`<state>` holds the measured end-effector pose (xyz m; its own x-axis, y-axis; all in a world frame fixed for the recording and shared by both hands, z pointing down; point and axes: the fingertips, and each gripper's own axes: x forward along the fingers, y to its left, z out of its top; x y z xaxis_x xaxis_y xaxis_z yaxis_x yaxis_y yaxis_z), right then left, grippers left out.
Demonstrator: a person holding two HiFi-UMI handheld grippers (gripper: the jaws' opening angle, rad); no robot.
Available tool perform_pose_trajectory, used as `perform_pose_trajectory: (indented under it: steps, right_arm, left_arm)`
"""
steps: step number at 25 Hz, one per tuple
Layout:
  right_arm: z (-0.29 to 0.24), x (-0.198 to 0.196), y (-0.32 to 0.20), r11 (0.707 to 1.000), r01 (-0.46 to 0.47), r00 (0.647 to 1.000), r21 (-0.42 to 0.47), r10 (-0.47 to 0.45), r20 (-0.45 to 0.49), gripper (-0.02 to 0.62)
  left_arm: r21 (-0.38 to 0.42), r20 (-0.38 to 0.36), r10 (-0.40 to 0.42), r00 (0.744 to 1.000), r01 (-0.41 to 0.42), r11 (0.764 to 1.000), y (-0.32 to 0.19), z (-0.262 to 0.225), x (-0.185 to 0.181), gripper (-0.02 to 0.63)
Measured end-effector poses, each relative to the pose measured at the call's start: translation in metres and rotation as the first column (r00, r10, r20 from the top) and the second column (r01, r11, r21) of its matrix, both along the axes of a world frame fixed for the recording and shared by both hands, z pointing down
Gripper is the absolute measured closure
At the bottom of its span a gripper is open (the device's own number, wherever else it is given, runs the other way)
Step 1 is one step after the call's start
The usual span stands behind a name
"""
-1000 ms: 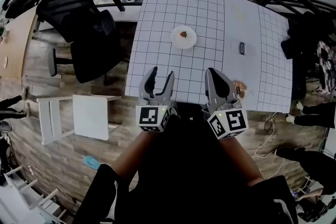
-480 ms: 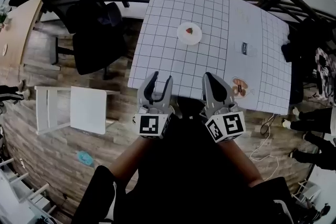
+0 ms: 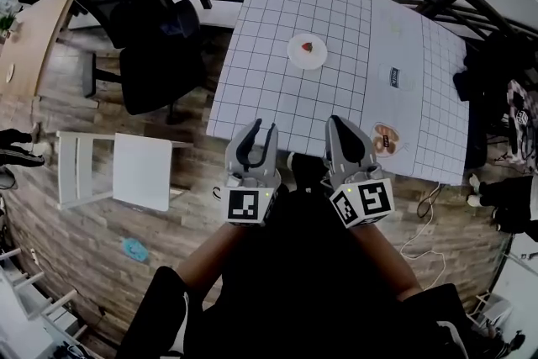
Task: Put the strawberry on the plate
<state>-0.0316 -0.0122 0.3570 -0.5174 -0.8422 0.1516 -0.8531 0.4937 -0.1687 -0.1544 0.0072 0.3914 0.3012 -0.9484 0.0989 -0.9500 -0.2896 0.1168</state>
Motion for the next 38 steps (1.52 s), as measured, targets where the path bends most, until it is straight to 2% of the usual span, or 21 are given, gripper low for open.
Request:
perform_pose_trajectory:
  steps: [11, 25, 28, 32, 38]
  right_arm:
    - [0.003, 0.014, 0.004, 0.999, -0.040, 0.999, -0.009, 0.040, 0.022, 0.598]
    - [0.006, 0.027, -0.007, 0.999, -0.047, 0.999, 0.003, 0.047, 0.015, 0.598]
    - [0.004, 0.034, -0.013, 0.998, -0.064, 0.998, 0.011, 0.064, 0.015, 0.598]
    - [0.002, 0.040, -0.021, 0.996, -0.089, 0.996, 0.010, 0.089, 0.015, 0.598]
    - [0.000, 0.036, -0.030, 0.996, -0.083, 0.996, 0.013, 0.083, 0.021, 0.598]
  left_arm:
    - [0.006, 0.018, 0.062, 0.998, -0.062, 0.998, -0.013, 0.002, 0.018, 0.520]
    - [-0.032, 0.031, 0.068, 0.997, -0.067, 0.997, -0.026, 0.015, 0.035, 0.579]
    - [-0.021, 0.044, 0.085, 0.995, -0.084, 0.996, -0.032, 0.013, 0.041, 0.586]
    - [-0.006, 0.019, 0.088, 0.996, -0.087, 0.996, -0.040, 0.006, 0.045, 0.595]
    - [-0.009, 0.020, 0.092, 0.996, -0.092, 0.996, -0.049, 0.006, 0.043, 0.595]
